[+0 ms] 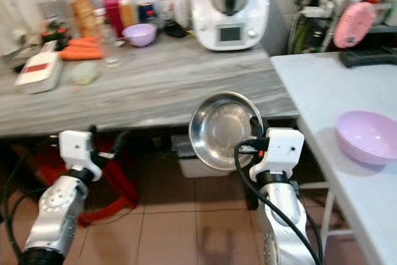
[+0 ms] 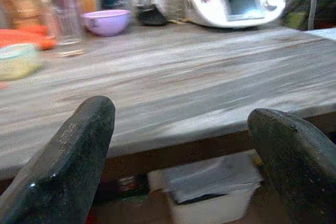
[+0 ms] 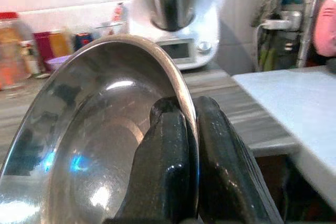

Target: Setting the table

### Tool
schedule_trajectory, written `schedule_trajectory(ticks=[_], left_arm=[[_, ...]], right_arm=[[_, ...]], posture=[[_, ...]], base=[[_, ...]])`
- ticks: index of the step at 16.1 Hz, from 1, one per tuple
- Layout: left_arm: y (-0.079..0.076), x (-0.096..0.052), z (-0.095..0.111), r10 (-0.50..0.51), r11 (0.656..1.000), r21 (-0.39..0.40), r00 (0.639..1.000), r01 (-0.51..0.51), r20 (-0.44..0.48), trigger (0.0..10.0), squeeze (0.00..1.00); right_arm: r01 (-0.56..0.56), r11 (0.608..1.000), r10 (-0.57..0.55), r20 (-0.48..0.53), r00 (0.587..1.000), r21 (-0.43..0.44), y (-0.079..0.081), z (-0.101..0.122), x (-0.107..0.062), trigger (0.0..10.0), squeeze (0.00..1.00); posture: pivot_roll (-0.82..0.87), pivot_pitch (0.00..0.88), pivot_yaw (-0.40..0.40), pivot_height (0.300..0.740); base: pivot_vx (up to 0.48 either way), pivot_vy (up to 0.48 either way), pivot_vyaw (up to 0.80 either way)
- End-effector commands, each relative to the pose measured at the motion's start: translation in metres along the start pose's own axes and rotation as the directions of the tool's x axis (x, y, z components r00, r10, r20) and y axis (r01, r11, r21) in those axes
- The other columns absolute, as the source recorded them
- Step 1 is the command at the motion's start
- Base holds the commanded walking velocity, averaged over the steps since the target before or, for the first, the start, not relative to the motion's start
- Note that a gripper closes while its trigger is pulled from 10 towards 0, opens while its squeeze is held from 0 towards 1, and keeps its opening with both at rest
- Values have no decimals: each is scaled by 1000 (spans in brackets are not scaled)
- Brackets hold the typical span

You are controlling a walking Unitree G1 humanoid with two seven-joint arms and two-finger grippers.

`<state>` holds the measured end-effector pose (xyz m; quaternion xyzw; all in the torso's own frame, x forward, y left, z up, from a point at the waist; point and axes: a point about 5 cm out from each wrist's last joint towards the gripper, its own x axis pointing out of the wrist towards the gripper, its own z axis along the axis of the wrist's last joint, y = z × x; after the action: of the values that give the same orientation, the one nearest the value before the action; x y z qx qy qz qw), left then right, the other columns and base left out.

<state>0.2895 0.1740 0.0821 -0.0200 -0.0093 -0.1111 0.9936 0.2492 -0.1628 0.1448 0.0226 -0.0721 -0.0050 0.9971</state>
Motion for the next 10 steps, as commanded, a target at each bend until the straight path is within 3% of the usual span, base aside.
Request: schedule_trajectory(ticks=[1,10], left_arm=[[4,1,5,2,1000,22,1000,-2,13,10000,0],[3,3,5,11,1000,24,1000,-11,19,10000,0]], right_arm=[[15,1000,-15,42,999,-3,-3,9,2,10000,0],[15,1000,-15,44,999,-9,-5,9,3,10000,0]], posture=[[-25,0,64,740],[-30,0,62,740]], base=[[480,0,0],[470,0,0]])
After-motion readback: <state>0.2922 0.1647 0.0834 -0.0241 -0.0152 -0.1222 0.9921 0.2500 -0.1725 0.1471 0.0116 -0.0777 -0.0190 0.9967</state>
